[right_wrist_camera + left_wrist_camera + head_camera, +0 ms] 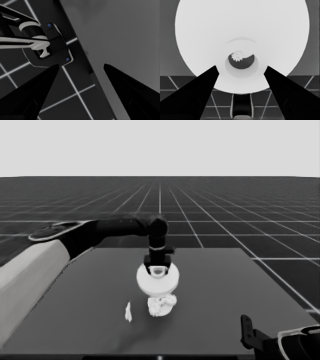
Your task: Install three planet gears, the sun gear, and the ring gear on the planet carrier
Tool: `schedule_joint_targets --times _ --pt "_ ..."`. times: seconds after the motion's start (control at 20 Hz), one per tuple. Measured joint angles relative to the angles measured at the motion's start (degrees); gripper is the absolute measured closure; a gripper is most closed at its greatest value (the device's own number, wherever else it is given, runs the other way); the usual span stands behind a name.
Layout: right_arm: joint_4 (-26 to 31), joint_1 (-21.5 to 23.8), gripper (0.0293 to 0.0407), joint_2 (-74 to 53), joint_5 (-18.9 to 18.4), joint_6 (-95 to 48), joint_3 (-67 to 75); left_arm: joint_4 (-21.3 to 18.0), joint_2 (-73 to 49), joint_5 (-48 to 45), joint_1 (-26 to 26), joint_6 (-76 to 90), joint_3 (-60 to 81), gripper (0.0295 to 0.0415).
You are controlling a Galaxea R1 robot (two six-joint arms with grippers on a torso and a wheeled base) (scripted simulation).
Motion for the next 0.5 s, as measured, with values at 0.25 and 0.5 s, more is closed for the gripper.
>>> schedule_joint_targets --times 0.25,0.5 --pt "0.00 0.00 0.0315 0.00 0.00 0.00 0.00 0.13 1.84 -0.03 0.04 -0.89 -1.10 0.0364" --pt "0.00 0.00 0.0315 0.00 0.00 0.00 0.00 16.63 2.67 -3.11 16.94 1.28 -4.61 0.0364"
